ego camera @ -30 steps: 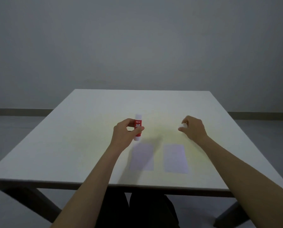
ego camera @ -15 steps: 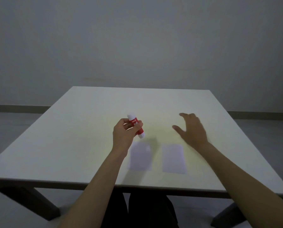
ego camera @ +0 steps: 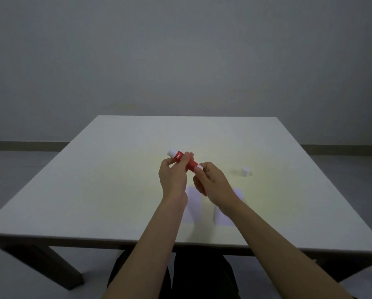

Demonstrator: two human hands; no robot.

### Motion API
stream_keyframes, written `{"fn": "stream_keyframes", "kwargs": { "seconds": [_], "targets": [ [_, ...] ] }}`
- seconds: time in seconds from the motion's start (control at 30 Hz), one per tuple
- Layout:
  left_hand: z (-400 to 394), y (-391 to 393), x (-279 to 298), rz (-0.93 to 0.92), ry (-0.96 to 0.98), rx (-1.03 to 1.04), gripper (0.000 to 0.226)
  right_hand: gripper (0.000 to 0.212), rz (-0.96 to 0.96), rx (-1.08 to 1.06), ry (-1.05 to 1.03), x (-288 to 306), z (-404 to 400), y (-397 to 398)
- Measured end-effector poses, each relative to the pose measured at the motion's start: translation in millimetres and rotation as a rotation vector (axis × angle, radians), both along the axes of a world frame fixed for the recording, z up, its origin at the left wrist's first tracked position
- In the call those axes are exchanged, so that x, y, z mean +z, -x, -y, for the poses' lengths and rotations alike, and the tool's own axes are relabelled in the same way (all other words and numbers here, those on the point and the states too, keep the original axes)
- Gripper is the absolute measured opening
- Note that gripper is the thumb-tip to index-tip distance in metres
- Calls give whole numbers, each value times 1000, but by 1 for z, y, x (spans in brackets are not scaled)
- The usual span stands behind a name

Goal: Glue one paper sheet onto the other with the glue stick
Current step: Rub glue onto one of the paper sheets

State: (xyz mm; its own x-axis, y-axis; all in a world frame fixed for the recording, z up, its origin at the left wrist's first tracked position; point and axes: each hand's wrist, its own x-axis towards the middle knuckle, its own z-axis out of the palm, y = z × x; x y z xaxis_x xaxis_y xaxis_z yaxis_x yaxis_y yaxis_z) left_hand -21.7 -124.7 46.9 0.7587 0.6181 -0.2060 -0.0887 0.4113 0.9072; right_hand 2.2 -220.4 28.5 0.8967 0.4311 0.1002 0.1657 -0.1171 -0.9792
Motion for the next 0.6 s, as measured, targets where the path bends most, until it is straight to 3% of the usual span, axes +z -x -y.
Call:
{"fn": "stream_keyframes", "kwargs": {
  "seconds": [0.1,0.17,0.2,0.27,0.4,0.47,0.53,0.6],
  "targets": [
    [8,4,-3,0,-44,-68,27,39,-396,-77,-165,-4,1,1],
    [11,6,-4,-4,-76,-106,36,38,-732,-55,-259,2,5,-2],
    [11,8,-5,6,-74,-125,39,38,-810,-38,-272,5,8,-3],
    [10,9,-7,32,-38,-144,37,43,-728,-33,-211,6,11,-4],
    [5,8,-4,48,45,-100,22,24,24,-115,32,-1,7,6],
    [7,9,-3,59,50,-102,22,23,192,-167,122,-4,4,9],
    [11,12,-4,80,-2,-125,26,38,87,-215,113,-3,3,10],
    [13,14,-6,109,-83,-174,28,47,-344,-200,-43,4,5,8]
  ]
}}
